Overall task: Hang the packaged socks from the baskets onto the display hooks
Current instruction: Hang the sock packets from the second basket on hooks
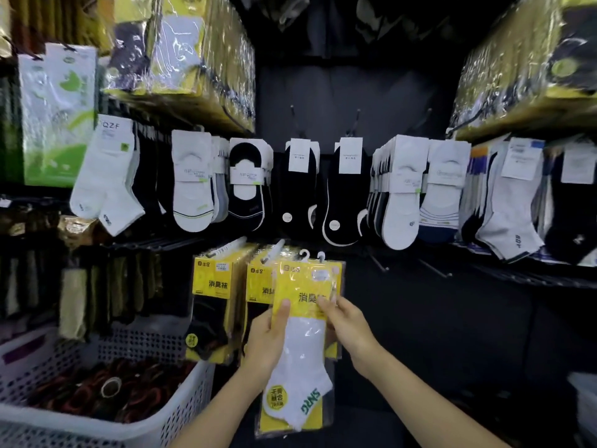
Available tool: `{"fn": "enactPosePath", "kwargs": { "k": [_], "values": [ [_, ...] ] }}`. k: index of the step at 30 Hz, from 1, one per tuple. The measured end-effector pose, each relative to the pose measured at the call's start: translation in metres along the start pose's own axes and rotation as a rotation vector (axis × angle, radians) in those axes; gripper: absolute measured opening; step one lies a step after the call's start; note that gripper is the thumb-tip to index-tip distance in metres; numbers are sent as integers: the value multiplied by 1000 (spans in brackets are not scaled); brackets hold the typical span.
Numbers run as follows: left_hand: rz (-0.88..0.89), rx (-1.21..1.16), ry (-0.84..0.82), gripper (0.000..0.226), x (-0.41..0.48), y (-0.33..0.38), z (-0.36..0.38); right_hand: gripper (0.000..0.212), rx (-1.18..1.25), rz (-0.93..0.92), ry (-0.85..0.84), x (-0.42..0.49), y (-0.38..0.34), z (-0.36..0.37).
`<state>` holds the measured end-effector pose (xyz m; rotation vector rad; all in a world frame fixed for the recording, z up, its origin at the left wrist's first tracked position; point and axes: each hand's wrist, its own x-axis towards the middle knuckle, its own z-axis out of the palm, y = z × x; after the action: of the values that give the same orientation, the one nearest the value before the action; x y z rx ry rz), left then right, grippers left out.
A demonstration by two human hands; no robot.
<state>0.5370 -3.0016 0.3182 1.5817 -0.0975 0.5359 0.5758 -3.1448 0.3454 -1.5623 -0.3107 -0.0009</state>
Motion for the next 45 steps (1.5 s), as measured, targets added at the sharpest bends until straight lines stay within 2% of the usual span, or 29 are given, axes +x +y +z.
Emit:
{"fn": "enactPosePath", "kwargs": {
  "k": [5,9,14,20,27,32,35,39,45],
  "values": [
    [-38,-45,-1,24,1,-1,15,13,57,-5,133,-3,-1,-17],
    [-98,-35,9,4,7,-10,22,16,49,-1,218,12,4,-28],
    [-123,-6,28,21,21,-19,19,17,49,0,232,36,10,-23],
    [-126,40,36,40,45,-36,16,33,21,64,285,68,28,-15],
    [-119,157,-3,45,68,-72,23,26,60,167,393,98,54,-13],
    [-145,185,-59,51,62,-95,24,10,48,252,430,92,84,-23],
    [-221,195,-80,56,47,-112,16,18,-50,261,364,66,101,-33],
    [-335,243,-124,53,-5,-146,2,21,-153,283,149,2,129,-46],
    [-595,255,-177,44,-137,-199,-3,31,-352,570,-77,-111,204,-63]
  ]
}}
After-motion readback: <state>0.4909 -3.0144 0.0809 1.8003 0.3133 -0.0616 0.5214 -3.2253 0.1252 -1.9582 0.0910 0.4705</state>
